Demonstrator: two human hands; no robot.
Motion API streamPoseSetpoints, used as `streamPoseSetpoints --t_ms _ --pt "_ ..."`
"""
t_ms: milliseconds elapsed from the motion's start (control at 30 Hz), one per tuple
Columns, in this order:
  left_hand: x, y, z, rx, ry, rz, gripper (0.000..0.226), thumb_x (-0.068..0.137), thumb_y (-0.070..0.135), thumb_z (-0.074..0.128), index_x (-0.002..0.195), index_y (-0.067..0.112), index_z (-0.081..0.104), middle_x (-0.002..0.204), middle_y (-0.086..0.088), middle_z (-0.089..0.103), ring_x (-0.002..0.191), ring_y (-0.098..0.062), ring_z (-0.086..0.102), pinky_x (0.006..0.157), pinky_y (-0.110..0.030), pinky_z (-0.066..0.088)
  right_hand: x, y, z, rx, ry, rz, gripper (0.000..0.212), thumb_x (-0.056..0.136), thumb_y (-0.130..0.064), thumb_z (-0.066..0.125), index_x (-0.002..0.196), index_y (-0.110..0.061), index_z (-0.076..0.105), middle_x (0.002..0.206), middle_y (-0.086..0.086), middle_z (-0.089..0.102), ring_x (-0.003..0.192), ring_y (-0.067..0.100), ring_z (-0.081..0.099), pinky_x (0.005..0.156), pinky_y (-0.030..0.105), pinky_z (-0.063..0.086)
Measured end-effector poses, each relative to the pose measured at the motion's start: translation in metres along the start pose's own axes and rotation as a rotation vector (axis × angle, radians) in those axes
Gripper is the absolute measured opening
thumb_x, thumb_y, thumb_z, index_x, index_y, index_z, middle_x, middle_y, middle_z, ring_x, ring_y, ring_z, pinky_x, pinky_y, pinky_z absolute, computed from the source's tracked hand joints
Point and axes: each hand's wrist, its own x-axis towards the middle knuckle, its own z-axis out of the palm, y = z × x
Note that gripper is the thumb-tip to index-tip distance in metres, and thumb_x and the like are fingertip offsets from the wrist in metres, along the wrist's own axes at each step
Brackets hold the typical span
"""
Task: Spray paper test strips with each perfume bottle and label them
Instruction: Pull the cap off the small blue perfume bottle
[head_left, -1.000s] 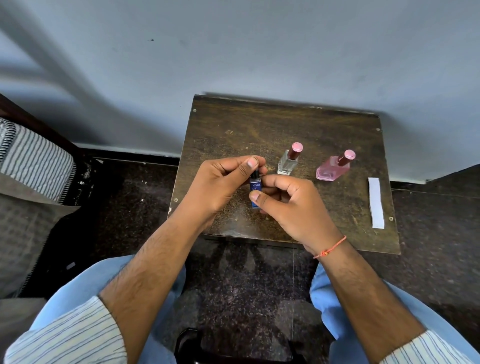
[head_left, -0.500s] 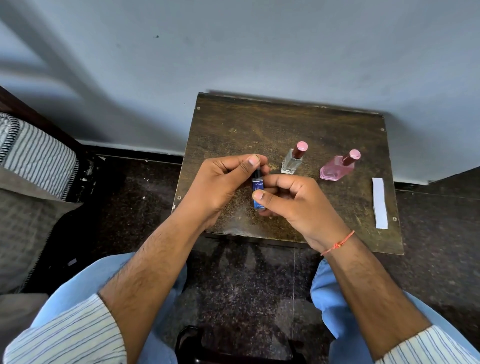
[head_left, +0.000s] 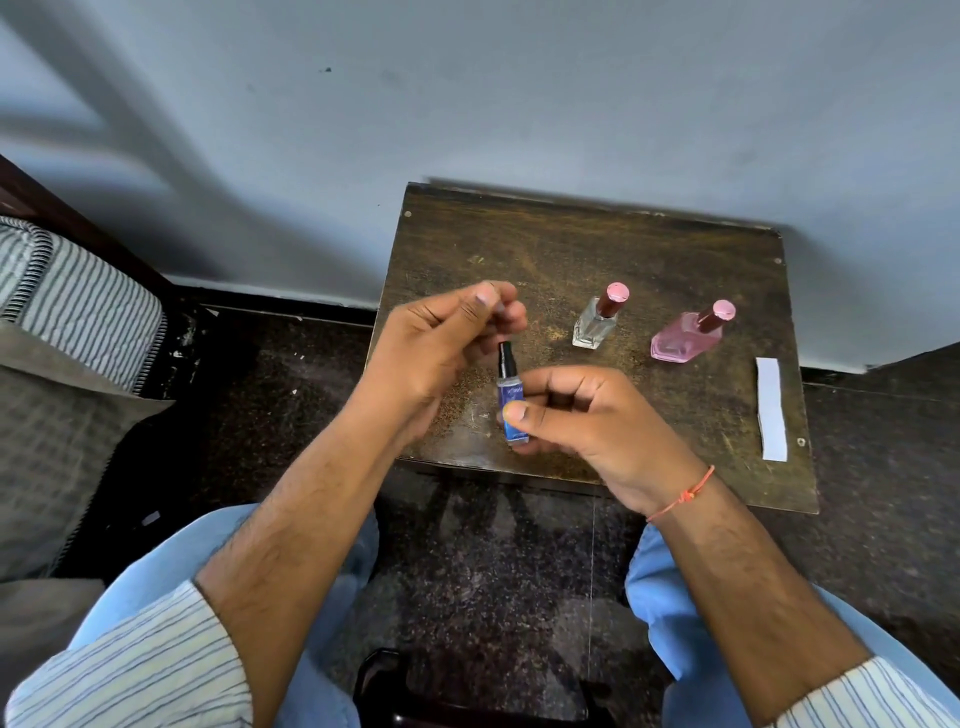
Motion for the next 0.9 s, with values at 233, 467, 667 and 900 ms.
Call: streamPoseSetpoints --t_ms 233,467,667,900 --pt "0.007 -0.003 -0.013 0.161 0.078 0.102 0.022 0.100 0.032 0.070 0.113 0.021 0.083 0.114 -0.001 0.082 0.101 -0.014 0.071 0.090 -0.037 0.056 0.004 0.004 0.007 -0.083 0.075 -0.069 0.026 0.091 0.000 0.080 0.117 -0.004 0.079 0.099 0.014 0.075 0.091 0.018 0.073 0.083 0.030 0.065" --pt "0.017 -0.001 -0.033 0.744 0.123 0.294 0.019 0.096 0.034 0.080 0.113 0.026 0.085 0.092 0.012 0.078 0.057 -0.008 0.058 0.055 -0.021 0.050 0.010 0.006 0.008 -0.134 0.087 -0.082 0.024 0.092 -0.005 0.082 0.112 -0.019 0.082 0.100 0.009 0.080 0.094 0.015 0.074 0.089 0.034 0.065" --pt "0.034 -0.002 -0.041 1.049 0.172 0.286 0.022 0.096 0.037 0.080 0.114 0.025 0.085 0.101 0.014 0.080 0.087 0.008 0.070 0.078 -0.007 0.050 0.012 0.009 0.003 -0.171 0.090 -0.071 0.028 0.091 -0.008 0.085 0.119 -0.014 0.082 0.101 0.005 0.081 0.094 0.014 0.074 0.097 0.046 0.065" --pt "0.059 0.000 -0.039 1.197 0.157 0.278 0.027 0.099 0.039 0.076 0.120 0.025 0.083 0.112 0.009 0.080 0.105 -0.007 0.073 0.096 -0.030 0.059 0.008 0.009 -0.013 -0.217 0.102 -0.120 0.030 0.092 -0.011 0.085 0.121 -0.016 0.081 0.109 0.008 0.083 0.097 0.015 0.075 0.096 0.036 0.064"
